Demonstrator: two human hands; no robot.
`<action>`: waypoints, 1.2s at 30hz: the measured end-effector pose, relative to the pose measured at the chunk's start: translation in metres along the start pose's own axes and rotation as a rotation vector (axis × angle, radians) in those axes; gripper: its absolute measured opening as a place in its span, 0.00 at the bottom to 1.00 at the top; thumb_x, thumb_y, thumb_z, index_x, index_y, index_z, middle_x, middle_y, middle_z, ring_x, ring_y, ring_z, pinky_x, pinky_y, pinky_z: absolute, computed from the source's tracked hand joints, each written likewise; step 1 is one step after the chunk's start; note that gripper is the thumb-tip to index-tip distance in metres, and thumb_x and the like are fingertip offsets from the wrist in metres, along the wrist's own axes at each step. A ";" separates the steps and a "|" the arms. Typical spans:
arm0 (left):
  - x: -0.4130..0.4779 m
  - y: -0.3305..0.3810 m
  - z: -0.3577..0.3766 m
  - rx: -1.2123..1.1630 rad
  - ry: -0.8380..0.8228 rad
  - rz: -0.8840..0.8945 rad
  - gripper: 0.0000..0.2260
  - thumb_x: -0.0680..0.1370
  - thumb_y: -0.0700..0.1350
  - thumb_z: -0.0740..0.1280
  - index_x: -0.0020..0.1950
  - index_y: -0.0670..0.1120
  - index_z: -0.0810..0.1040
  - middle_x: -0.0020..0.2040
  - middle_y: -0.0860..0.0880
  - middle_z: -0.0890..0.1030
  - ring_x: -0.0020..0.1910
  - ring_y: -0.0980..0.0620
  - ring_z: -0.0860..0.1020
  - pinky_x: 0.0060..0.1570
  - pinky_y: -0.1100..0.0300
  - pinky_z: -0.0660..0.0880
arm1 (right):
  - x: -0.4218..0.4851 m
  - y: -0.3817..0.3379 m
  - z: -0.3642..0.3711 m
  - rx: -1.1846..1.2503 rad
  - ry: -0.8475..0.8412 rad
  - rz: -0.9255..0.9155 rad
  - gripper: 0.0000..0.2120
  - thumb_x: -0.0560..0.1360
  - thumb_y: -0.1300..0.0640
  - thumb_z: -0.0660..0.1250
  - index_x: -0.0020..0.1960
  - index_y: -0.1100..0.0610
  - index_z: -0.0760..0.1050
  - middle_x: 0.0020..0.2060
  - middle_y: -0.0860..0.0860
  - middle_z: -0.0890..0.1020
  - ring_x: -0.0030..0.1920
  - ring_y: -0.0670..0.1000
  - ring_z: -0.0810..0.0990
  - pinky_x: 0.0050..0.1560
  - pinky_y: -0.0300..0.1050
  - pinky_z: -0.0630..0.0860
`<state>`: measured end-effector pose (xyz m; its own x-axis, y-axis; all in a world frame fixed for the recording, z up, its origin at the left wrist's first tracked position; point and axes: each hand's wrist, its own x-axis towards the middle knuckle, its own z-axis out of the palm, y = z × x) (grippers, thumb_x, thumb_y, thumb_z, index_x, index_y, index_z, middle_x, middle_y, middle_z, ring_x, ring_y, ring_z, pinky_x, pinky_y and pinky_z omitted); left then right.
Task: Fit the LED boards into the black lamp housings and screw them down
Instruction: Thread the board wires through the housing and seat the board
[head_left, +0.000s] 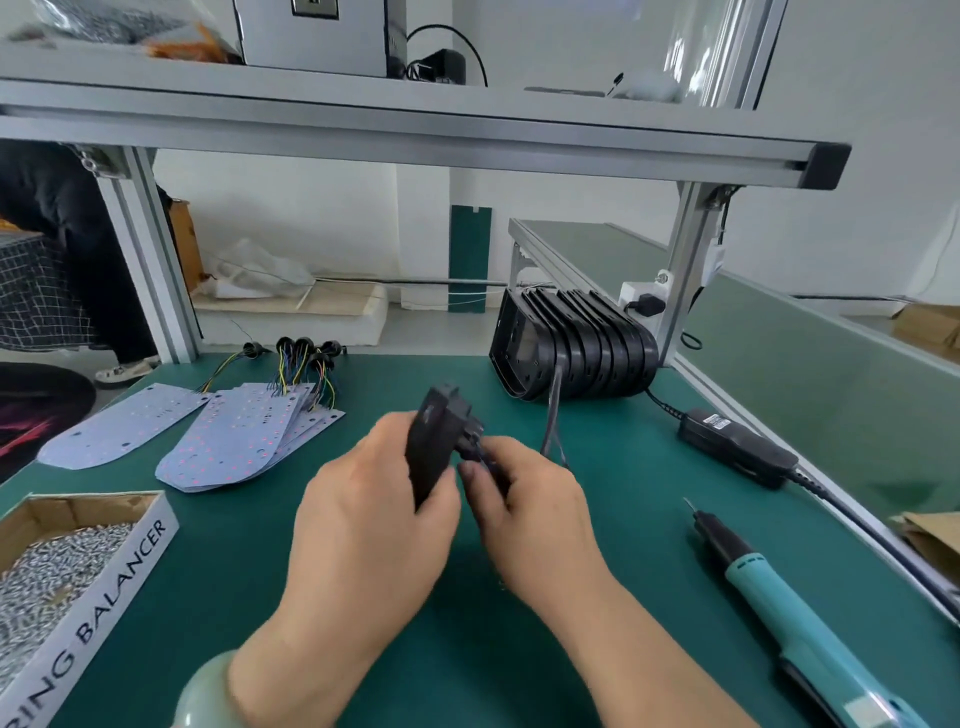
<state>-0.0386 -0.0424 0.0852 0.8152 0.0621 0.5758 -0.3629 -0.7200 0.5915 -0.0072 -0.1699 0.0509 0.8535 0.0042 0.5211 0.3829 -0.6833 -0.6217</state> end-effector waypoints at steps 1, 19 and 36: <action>0.003 -0.005 -0.002 -0.019 0.012 -0.003 0.16 0.70 0.45 0.70 0.35 0.60 0.65 0.25 0.51 0.70 0.27 0.54 0.70 0.27 0.67 0.66 | 0.000 0.001 0.000 0.089 -0.045 0.065 0.04 0.77 0.52 0.66 0.51 0.50 0.77 0.34 0.43 0.75 0.36 0.48 0.75 0.42 0.45 0.73; 0.019 -0.059 -0.004 -0.559 0.045 -0.206 0.09 0.69 0.48 0.69 0.43 0.62 0.78 0.41 0.63 0.82 0.43 0.57 0.79 0.53 0.50 0.78 | -0.009 -0.001 -0.009 0.328 -0.120 0.073 0.15 0.78 0.50 0.59 0.42 0.57 0.79 0.27 0.45 0.76 0.24 0.44 0.67 0.28 0.35 0.65; -0.016 -0.018 0.015 -0.544 -0.291 -0.413 0.20 0.81 0.54 0.56 0.45 0.39 0.77 0.43 0.40 0.82 0.47 0.35 0.80 0.52 0.39 0.76 | -0.023 -0.017 -0.001 -0.217 -0.202 -0.209 0.09 0.80 0.55 0.57 0.41 0.53 0.63 0.37 0.48 0.67 0.37 0.55 0.66 0.39 0.47 0.60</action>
<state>-0.0384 -0.0406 0.0569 0.9930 0.0134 0.1173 -0.1111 -0.2287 0.9671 -0.0336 -0.1594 0.0502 0.8257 0.2892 0.4844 0.4908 -0.7917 -0.3639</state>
